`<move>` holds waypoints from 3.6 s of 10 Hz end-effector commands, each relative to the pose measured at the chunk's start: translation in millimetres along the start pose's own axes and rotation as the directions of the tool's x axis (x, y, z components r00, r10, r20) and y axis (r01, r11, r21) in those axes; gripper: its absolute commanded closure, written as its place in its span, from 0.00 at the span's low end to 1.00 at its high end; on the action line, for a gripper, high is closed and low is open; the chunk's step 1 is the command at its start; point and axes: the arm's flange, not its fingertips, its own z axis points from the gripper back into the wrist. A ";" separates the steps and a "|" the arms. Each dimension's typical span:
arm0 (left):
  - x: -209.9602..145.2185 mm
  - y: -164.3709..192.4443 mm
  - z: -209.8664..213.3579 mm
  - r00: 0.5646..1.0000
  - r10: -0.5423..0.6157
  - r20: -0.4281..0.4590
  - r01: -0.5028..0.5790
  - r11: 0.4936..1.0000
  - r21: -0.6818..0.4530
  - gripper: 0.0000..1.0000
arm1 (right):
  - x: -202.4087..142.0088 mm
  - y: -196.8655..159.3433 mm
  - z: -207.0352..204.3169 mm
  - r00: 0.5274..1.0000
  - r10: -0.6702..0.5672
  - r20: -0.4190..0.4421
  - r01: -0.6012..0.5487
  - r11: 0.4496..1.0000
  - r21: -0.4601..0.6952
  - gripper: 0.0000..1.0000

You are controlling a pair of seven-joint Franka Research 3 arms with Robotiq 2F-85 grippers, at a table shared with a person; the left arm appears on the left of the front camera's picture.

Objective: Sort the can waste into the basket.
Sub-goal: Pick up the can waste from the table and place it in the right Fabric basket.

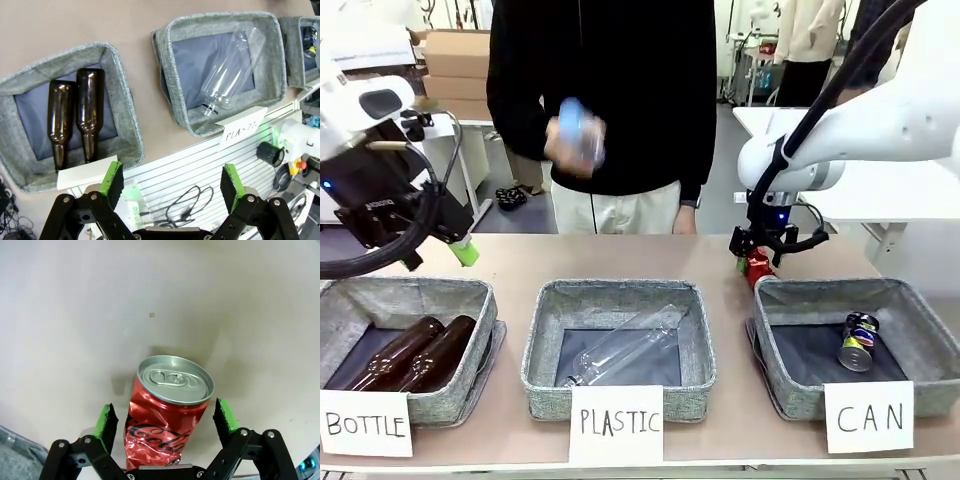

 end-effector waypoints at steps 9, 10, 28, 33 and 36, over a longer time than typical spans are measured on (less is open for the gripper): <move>-0.3 1.2 0.0 1.000 -0.013 0.010 0.013 1.000 -0.009 0.00 | -2.0 -3.6 2.7 0.997 -0.067 -0.026 0.067 0.998 0.021 1.00; -0.3 1.2 0.0 1.000 -0.013 0.010 0.013 1.000 -0.009 0.00 | -7.4 -3.6 9.6 0.998 -0.062 0.002 0.062 0.998 0.025 1.00; -0.3 1.2 0.0 1.000 -0.013 0.010 0.013 1.000 -0.009 0.00 | -251.3 -36.5 98.6 0.646 0.762 0.036 -0.757 0.635 0.155 0.00; -0.3 1.2 0.0 1.000 -0.013 0.010 0.013 1.000 -0.009 0.00 | -247.2 -40.4 104.4 0.649 0.756 0.086 -0.757 0.631 0.168 0.00; -0.3 1.2 0.0 1.000 -0.013 0.010 0.013 1.000 -0.009 0.00 | -249.5 -44.5 122.6 0.789 0.510 0.343 -0.605 0.740 0.293 0.00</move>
